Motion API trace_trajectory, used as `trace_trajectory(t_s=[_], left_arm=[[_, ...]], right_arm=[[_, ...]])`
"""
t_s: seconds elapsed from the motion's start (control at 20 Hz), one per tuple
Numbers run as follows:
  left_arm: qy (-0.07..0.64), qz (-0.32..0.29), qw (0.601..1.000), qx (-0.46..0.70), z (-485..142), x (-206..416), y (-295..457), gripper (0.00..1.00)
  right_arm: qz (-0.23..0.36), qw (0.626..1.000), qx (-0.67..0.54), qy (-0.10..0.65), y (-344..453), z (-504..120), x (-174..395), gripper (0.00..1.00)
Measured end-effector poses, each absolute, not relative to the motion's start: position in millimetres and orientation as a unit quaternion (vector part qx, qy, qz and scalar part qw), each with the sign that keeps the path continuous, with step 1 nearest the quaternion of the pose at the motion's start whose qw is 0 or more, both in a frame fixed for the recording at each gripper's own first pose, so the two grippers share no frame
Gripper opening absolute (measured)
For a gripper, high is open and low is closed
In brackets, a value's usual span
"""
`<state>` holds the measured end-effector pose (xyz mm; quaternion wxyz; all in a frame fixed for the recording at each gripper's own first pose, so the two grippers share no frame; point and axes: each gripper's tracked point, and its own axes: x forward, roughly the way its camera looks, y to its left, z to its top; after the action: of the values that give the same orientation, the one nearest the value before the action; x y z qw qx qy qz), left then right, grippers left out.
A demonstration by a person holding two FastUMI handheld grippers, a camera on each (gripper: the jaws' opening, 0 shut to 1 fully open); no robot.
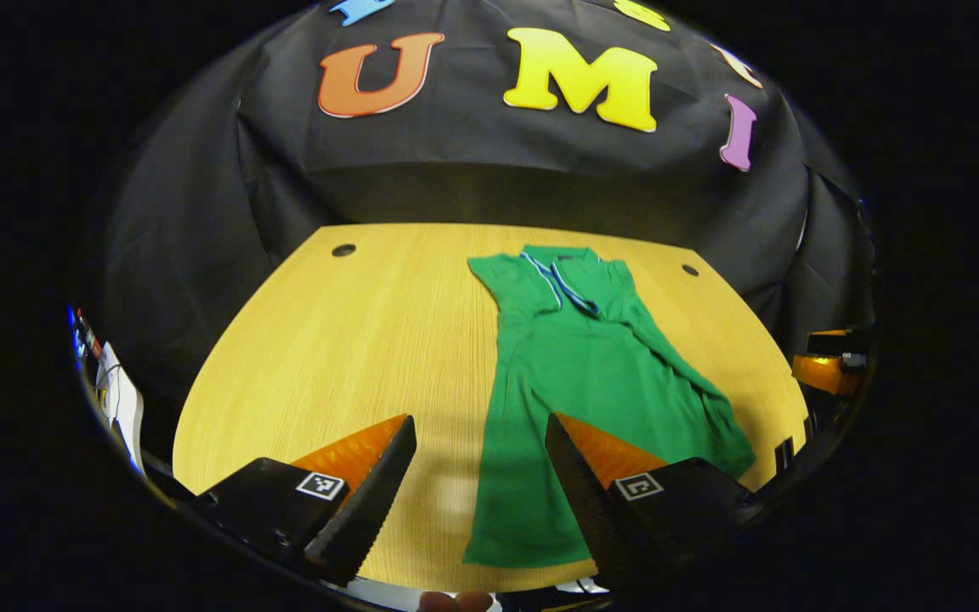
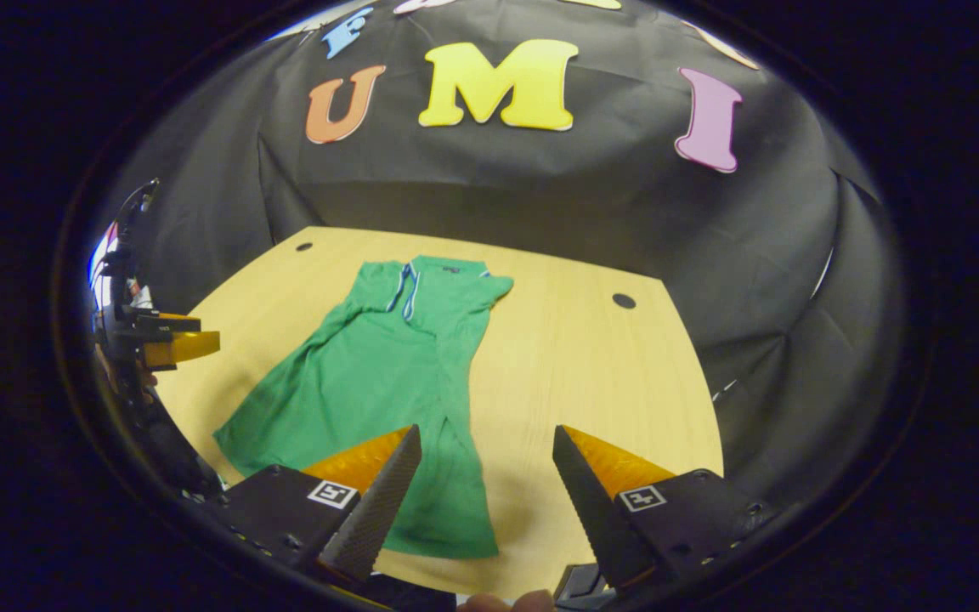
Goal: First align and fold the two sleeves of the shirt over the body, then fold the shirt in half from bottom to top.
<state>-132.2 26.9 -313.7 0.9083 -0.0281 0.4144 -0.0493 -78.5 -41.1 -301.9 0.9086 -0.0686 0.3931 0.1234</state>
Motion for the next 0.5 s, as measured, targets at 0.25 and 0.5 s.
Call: trace_trajectory(t_s=[0.25,0.5], left_arm=[[0.496,-0.079,0.864,-0.032,-353.2,-188.3,24.0,0.99],[0.578,-0.076,0.812,-0.030,-385.4,-234.1,33.0,0.99]], right_arm=[[0.128,0.873,-0.076,0.464,-49.0,-351.1,-119.8,0.96],[0.118,0.830,-0.079,0.540,-54.6,-393.7,-156.8,0.96]])
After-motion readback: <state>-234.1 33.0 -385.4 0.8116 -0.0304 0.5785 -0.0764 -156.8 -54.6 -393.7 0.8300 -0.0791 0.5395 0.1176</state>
